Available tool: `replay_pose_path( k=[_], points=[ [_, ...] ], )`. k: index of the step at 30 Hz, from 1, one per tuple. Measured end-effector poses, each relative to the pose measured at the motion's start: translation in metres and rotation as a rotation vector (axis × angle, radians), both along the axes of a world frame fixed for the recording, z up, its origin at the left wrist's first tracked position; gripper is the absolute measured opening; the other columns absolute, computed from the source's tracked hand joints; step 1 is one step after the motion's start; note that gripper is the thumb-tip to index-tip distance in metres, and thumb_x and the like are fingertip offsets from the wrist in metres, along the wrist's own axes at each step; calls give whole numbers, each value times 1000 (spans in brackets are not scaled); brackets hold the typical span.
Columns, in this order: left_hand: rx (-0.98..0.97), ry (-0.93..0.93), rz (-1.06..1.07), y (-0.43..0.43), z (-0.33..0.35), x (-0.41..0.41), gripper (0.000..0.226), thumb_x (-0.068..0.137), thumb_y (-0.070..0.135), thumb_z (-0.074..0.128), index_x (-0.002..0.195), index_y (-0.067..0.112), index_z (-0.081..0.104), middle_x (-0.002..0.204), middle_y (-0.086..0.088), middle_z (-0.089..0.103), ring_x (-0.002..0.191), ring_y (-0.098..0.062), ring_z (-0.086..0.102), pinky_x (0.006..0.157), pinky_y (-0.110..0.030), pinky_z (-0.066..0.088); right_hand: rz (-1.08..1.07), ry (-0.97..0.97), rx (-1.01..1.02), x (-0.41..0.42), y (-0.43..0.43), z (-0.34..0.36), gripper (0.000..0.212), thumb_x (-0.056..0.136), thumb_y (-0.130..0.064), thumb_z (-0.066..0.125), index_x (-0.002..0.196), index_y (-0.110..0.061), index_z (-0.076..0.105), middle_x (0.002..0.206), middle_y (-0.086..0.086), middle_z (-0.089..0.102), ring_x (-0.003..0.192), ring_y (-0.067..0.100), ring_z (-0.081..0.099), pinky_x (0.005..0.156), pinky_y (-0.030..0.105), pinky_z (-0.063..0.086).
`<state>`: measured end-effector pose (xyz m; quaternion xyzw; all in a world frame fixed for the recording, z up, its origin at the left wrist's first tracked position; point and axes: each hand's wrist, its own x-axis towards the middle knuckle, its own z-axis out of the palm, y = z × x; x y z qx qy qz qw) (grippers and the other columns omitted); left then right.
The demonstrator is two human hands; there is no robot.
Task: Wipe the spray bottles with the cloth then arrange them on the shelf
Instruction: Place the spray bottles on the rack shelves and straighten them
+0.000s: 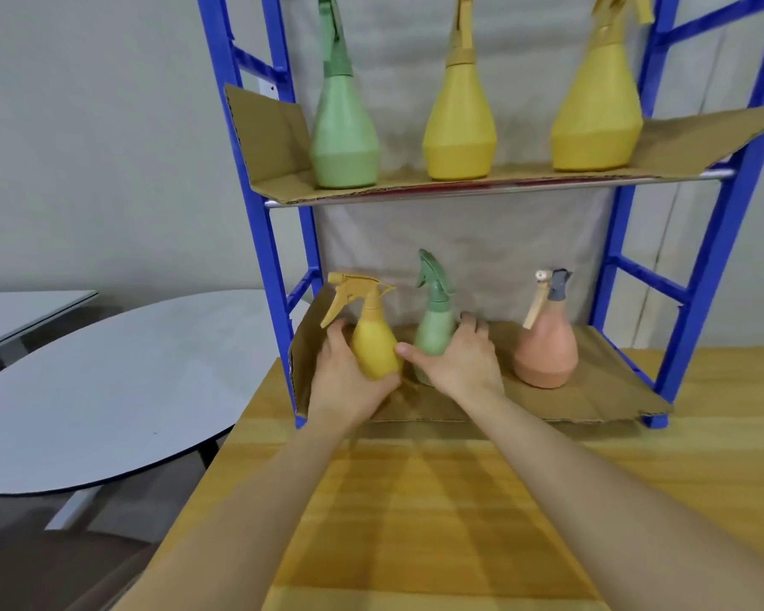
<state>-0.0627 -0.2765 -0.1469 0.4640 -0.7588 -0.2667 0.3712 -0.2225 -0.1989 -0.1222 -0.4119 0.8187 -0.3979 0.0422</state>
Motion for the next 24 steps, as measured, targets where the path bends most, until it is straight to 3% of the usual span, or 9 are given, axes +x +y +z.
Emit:
replay_pose_path(
  k=[3,5,8,10,13,17,20,22,24],
  points=[
    [-45,-47,169,2,1,-3,130,63,62,95,160,18,22,158,-8,37,147,-32,44,113,-49,48,43,44,46,-10,-5,2,113,69,-76,83,151,-11,40,145,12,53,129,37,58,99,46,53],
    [-15,-84,159,0,2,-6,134,62,65,93,162,17,19,157,-8,34,149,-33,40,115,-51,45,90,0,53,-16,-3,5,99,72,-60,86,147,-14,42,138,9,59,123,33,63,92,41,54],
    [16,33,48,-3,2,-6,119,65,53,85,163,25,23,141,0,51,136,-26,52,111,-47,51,152,-116,41,-28,5,3,82,77,-42,81,145,-20,41,131,4,60,117,29,64,92,40,54],
    [-15,36,41,-5,3,-4,104,73,41,88,157,23,31,125,5,59,120,-22,62,95,-39,55,146,-100,46,-27,10,0,97,77,-50,82,154,-20,32,146,9,46,128,34,57,103,43,51],
    [-91,-27,123,-2,6,-6,111,73,44,94,158,17,28,146,-8,47,134,-30,53,103,-44,52,54,0,39,-20,11,-4,128,67,-70,87,162,-12,22,155,16,37,142,38,46,113,48,45],
    [-39,-46,120,-1,3,-8,106,76,52,87,157,20,26,146,-7,40,132,-33,54,100,-46,52,81,-106,2,-28,13,-5,103,77,-46,86,157,-11,30,149,12,45,139,36,52,110,43,47],
    [0,-89,97,-3,1,-5,96,81,49,87,154,18,32,141,-8,48,129,-33,57,100,-47,53,50,-83,41,-28,21,-6,122,77,-58,86,164,-7,18,156,19,38,147,38,41,119,46,38],
    [18,-99,94,-5,3,-4,98,80,47,90,153,18,32,141,-9,50,130,-34,57,103,-49,54,-36,-33,14,-24,23,-8,133,69,-69,89,161,-2,20,156,24,38,145,42,42,118,48,39],
    [39,-104,94,-8,7,-3,101,78,47,93,153,19,32,141,-9,53,130,-34,57,104,-50,53,-61,-49,-26,-22,20,-11,124,71,-61,90,158,-2,26,151,22,45,139,43,50,113,48,45]
  ],
)
